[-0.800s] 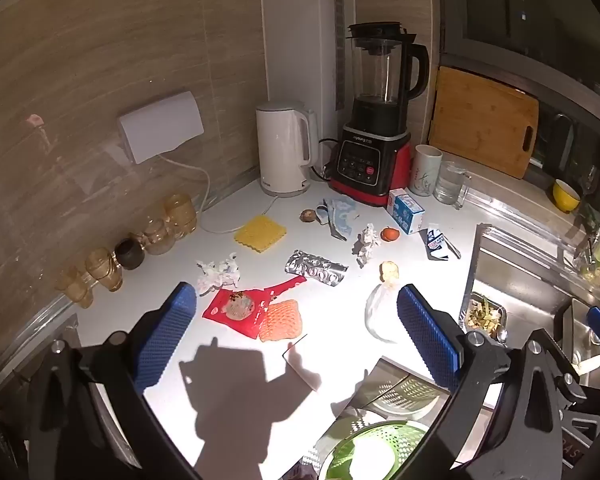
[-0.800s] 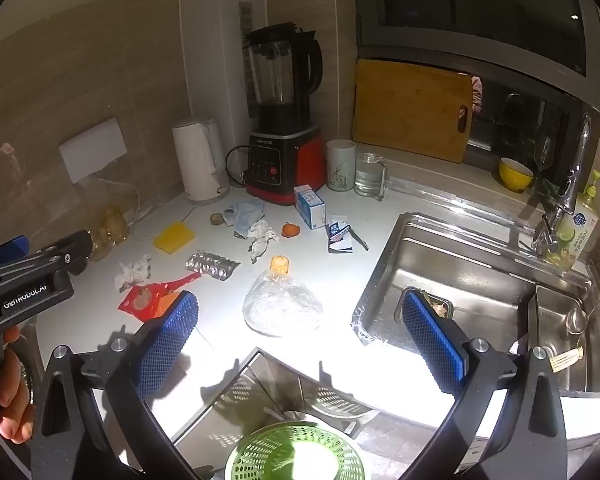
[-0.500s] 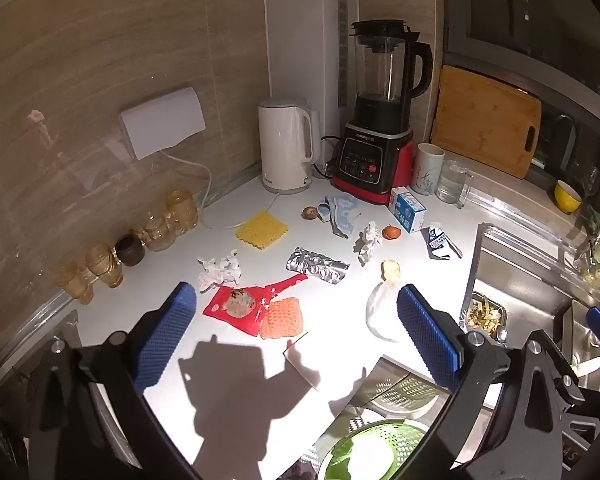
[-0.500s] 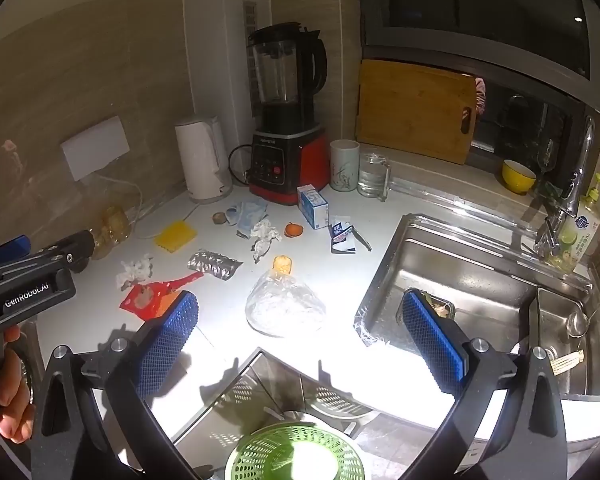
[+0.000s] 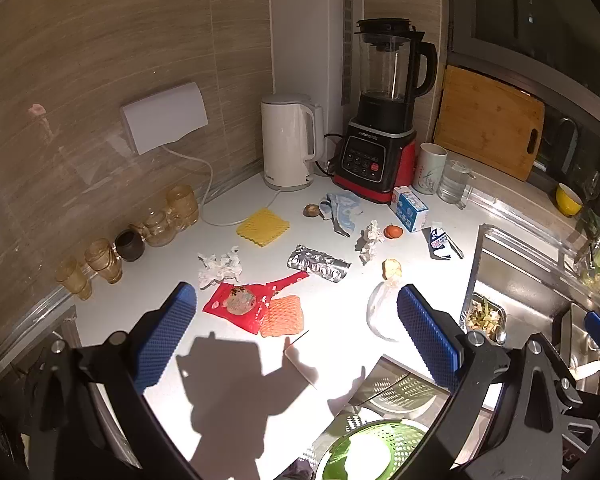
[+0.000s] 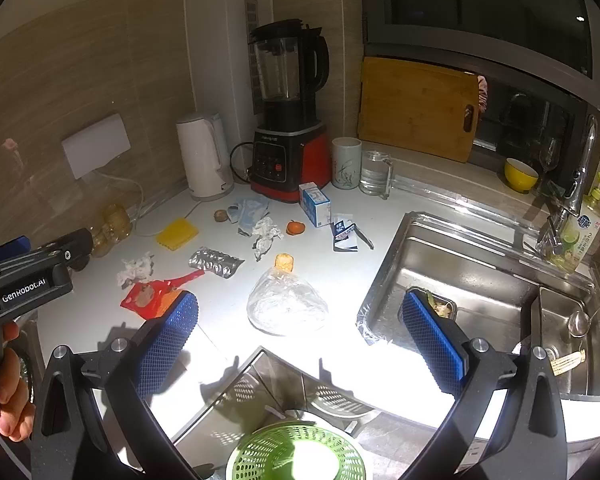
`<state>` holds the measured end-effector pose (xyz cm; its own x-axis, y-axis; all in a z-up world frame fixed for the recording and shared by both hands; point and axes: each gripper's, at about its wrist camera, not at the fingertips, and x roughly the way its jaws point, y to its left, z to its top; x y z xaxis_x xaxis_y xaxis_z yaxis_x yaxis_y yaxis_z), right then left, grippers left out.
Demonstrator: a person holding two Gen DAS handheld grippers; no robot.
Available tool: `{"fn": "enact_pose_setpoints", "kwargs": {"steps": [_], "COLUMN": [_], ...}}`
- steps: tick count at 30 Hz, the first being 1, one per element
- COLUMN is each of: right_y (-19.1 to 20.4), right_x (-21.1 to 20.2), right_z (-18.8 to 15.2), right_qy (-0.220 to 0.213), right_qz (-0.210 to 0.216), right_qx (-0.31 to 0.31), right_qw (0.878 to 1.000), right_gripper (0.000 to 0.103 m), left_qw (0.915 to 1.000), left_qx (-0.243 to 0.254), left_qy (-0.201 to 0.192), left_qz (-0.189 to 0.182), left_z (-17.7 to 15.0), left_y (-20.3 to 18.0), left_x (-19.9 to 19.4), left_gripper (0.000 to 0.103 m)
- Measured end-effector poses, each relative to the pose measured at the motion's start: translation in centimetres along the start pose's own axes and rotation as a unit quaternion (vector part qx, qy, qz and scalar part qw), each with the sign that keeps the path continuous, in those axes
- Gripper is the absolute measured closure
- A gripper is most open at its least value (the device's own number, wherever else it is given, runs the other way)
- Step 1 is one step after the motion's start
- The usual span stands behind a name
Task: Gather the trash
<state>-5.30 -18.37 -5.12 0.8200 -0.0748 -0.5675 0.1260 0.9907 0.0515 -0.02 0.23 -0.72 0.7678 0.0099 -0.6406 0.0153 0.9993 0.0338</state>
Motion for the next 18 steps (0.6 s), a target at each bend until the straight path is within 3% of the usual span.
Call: {"fn": "enact_pose_setpoints", "kwargs": {"steps": [18], "right_y": [0.41], "right_x": [0.27], "right_z": [-0.24], "right_qy": [0.004], "right_qz": [-0.001], "right_qx": [-0.001], "right_qw": [1.0], "right_gripper": [0.002], "left_qw": [1.0], "left_qx": [-0.001], "left_qy": [0.005], "left_qz": [-0.005], "left_z": [-0.13], "left_y": [-0.08], "left_x": [0.11], "left_gripper": [0.007]}}
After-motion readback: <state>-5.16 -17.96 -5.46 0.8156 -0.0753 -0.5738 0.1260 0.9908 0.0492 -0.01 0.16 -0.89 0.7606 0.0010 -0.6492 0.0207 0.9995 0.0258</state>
